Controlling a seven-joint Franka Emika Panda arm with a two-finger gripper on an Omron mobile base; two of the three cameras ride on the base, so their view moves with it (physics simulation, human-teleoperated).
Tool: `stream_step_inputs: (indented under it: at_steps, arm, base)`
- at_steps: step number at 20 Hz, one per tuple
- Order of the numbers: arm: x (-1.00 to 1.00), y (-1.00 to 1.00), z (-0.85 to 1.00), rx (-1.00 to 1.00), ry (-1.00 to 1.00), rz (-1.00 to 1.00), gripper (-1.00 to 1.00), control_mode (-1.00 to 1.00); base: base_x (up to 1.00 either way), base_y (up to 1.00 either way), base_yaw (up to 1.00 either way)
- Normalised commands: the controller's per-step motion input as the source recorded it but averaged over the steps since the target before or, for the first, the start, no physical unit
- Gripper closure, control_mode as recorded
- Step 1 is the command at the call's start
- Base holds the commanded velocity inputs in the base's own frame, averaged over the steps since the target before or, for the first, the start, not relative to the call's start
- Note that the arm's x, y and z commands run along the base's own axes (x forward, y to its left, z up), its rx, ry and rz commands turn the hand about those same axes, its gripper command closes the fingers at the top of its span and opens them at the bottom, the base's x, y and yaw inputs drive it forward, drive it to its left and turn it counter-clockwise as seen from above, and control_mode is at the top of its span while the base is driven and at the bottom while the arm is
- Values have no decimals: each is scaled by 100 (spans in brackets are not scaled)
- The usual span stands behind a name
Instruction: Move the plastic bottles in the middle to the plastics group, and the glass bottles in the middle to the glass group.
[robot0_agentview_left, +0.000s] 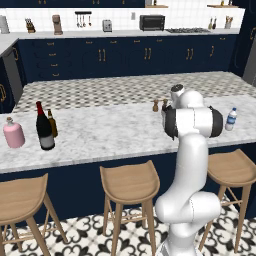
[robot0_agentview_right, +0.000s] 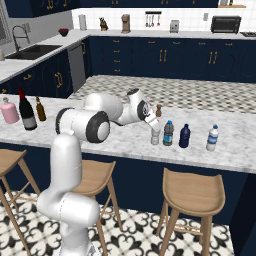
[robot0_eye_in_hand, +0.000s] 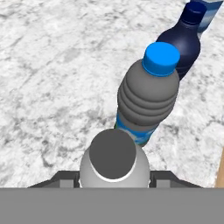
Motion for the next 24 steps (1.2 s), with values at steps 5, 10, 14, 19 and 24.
stream_step_inputs:
  at_steps: [5, 10, 14, 19, 24]
  arm:
    - [0, 0, 0, 0, 0, 0, -100, -100]
    - [0, 0, 0, -1, 0, 0, -100, -100]
    - [0, 0, 30, 0, 4, 0, -100, -100]
    - [0, -9, 69, 0, 1, 0, -100, -100]
    - [0, -20, 68, 0, 0, 0, -100, -100]
  base:
    - [0, 0, 0]
    - [0, 0, 0]
    - [0, 0, 0]
    - [0, 0, 0]
    - [0, 0, 0]
